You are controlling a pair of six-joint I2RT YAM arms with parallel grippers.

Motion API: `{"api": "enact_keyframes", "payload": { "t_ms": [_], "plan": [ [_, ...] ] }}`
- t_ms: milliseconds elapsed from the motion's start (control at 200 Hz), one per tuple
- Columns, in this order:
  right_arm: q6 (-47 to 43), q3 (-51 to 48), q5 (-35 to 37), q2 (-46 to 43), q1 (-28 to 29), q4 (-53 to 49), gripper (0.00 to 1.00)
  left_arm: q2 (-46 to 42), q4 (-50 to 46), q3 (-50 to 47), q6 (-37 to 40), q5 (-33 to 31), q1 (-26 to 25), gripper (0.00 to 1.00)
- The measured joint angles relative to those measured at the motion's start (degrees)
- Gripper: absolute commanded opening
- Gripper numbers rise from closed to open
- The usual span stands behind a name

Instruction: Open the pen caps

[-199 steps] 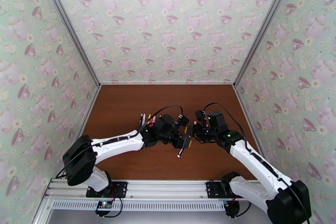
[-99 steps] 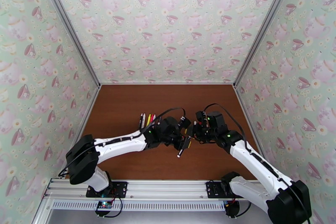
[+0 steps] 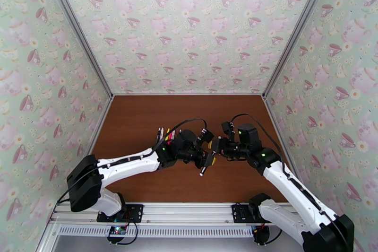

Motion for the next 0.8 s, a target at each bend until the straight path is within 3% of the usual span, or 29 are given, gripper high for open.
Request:
{"api": "enact_keyframes", "payload": {
  "t_ms": [145, 316, 471, 596, 801],
  "plan": [
    [-1.66, 0.85, -1.84, -0.37, -0.79, -0.57, 0.05, -0.79, -0.98, 0.57, 0.5, -1.49, -0.59, 0.01],
    [-2.47, 4.76, 0.17, 1.25, -1.36, -6.56, 0.04, -0.76, -7.54, 4.7, 3.15, -14.75, -5.18, 0.0],
    [-2.21, 6.56, 9.44, 1.97, -5.64, -6.27, 0.04, -0.57, -17.05, 5.2, 5.68, -21.31, -11.37, 0.0],
    [-2.03, 6.56, 12.39, 2.49, -6.6, -6.32, 0.06, -0.59, -19.43, 5.11, 6.27, -21.99, -13.6, 0.0],
    [-6.36, 6.56, 15.26, 5.07, -7.04, -9.18, 0.08, -4.76, -16.11, 0.2, 4.02, -20.06, -10.03, 0.01]
  ]
}}
